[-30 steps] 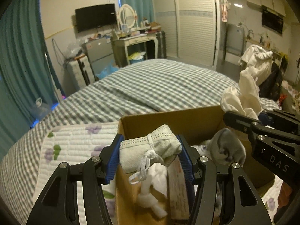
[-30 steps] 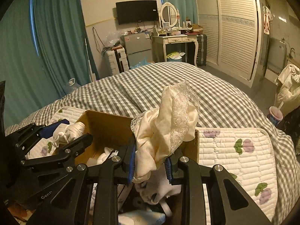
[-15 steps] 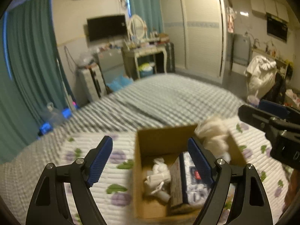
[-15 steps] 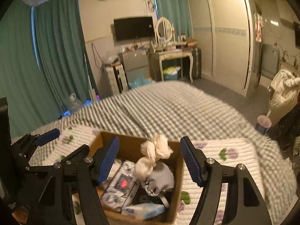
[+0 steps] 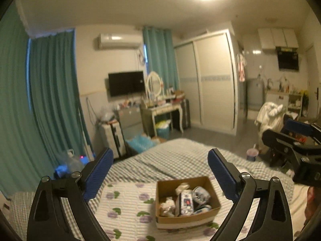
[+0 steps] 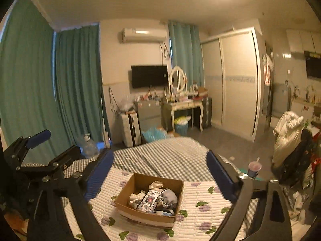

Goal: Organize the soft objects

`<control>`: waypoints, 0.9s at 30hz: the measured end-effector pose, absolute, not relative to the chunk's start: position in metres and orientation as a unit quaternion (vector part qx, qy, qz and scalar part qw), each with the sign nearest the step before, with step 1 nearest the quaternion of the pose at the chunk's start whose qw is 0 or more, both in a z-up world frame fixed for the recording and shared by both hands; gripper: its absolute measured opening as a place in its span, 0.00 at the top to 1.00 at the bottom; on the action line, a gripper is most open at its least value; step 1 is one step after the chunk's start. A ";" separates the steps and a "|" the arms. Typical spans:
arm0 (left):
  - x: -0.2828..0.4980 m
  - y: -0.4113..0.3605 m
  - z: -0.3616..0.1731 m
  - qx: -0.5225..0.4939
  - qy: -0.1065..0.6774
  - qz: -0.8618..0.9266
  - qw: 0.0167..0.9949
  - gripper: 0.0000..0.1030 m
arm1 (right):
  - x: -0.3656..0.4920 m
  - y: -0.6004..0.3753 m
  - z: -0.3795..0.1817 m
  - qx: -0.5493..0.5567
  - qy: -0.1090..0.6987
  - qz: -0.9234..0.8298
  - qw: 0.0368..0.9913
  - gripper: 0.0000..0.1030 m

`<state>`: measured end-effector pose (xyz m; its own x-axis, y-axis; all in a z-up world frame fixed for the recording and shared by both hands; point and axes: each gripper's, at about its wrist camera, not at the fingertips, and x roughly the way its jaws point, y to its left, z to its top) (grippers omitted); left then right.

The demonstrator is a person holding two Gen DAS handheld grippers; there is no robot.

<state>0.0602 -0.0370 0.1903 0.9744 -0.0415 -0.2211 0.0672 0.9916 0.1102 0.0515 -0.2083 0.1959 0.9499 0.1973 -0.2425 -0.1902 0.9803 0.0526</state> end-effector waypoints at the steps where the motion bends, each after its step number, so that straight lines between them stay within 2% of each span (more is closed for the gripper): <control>1: 0.048 -0.036 0.194 0.056 0.100 -0.028 0.993 0.06 | 0.040 -0.209 0.199 0.012 0.115 0.098 0.988 0.02; 6: 0.005 -0.035 0.192 0.043 0.067 -0.026 0.996 0.04 | -0.011 -0.218 0.196 0.019 0.091 0.082 0.992 0.00; 12: -0.009 -0.039 0.166 0.049 0.061 -0.022 0.997 0.03 | -0.028 -0.222 0.160 0.025 0.092 0.074 0.993 0.00; 16: -0.008 -0.041 0.124 0.055 0.066 -0.012 0.996 0.03 | -0.017 -0.223 0.114 0.038 0.079 0.074 0.993 0.00; 21: 0.007 -0.039 0.068 0.066 0.093 0.013 0.993 0.03 | 0.011 -0.227 0.063 0.057 0.110 0.083 0.989 0.00; 27: 0.022 -0.034 0.040 0.060 0.120 0.020 0.991 0.03 | 0.042 -0.231 0.031 0.061 0.149 0.072 0.984 0.00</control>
